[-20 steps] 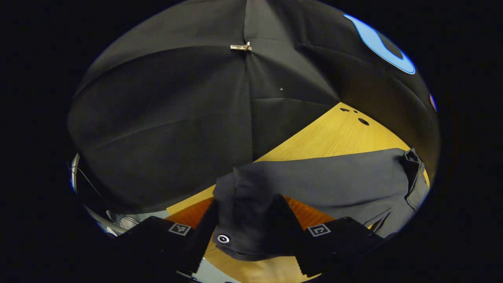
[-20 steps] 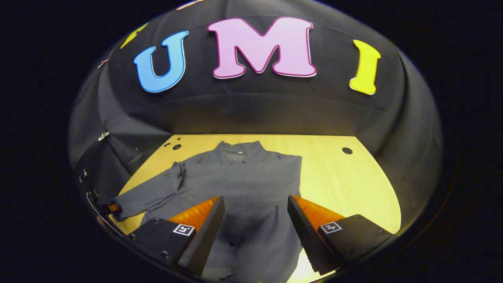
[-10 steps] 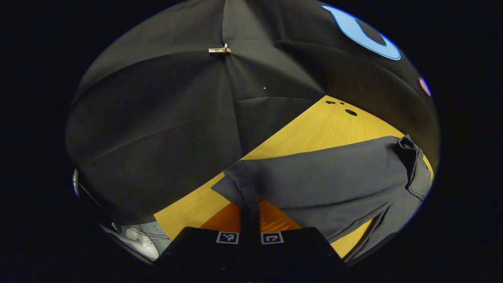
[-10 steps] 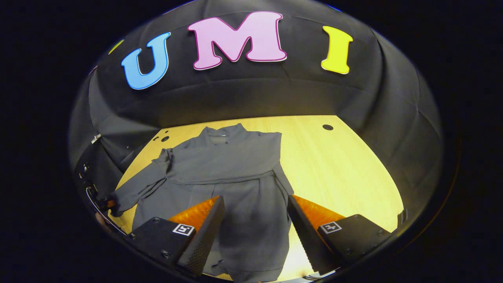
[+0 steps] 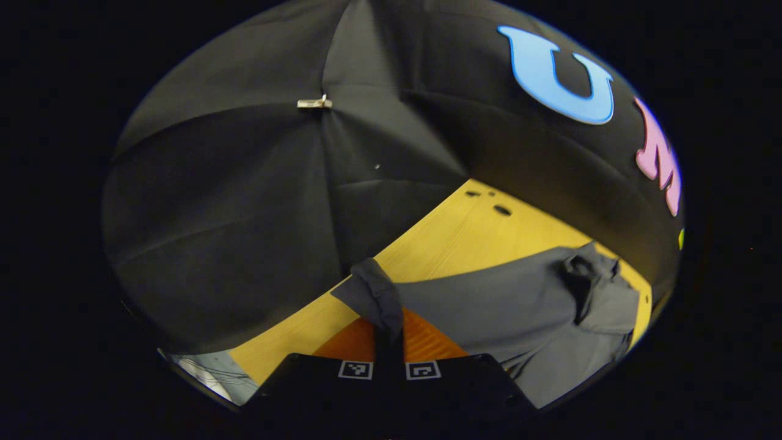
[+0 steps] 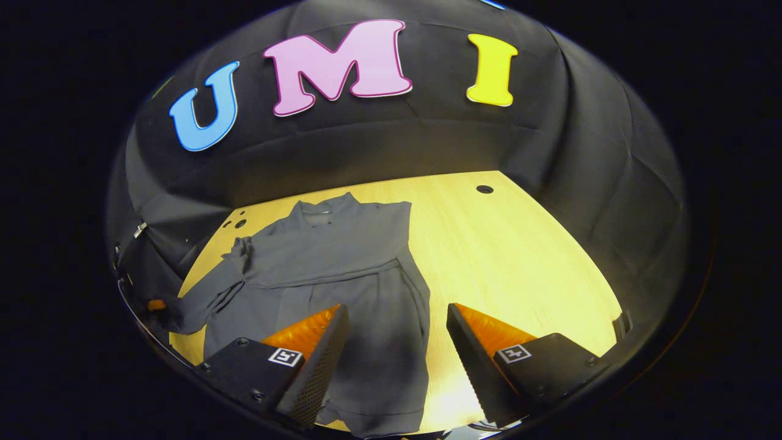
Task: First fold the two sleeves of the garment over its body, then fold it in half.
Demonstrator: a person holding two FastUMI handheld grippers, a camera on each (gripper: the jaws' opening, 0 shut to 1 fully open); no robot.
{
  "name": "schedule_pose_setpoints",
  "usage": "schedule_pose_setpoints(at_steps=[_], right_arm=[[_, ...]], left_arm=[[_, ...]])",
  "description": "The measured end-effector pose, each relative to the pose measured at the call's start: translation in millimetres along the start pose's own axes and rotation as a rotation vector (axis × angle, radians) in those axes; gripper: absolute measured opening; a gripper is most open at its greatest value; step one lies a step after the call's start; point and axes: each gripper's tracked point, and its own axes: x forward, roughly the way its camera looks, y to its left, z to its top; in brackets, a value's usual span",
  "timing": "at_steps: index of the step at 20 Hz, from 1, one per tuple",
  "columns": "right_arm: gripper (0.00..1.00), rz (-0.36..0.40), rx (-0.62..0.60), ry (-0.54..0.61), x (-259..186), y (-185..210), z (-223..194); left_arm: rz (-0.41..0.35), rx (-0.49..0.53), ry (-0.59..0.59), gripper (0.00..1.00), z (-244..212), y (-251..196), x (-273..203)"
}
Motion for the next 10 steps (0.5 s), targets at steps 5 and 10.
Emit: schedule_pose_setpoints(at_steps=[5, 10], right_arm=[[0.99, -0.005, 0.026, 0.01, 0.0, -21.5, -13.1], [0.99, -0.025, 0.067, 0.022, -4.8, -52.3, -24.8]], left_arm=[[-0.124, 0.063, -0.052, 0.05, 47.8, -89.7, -10.8], [-0.261, 0.123, -0.088, 0.05, 65.9, -187.7, -29.8]])
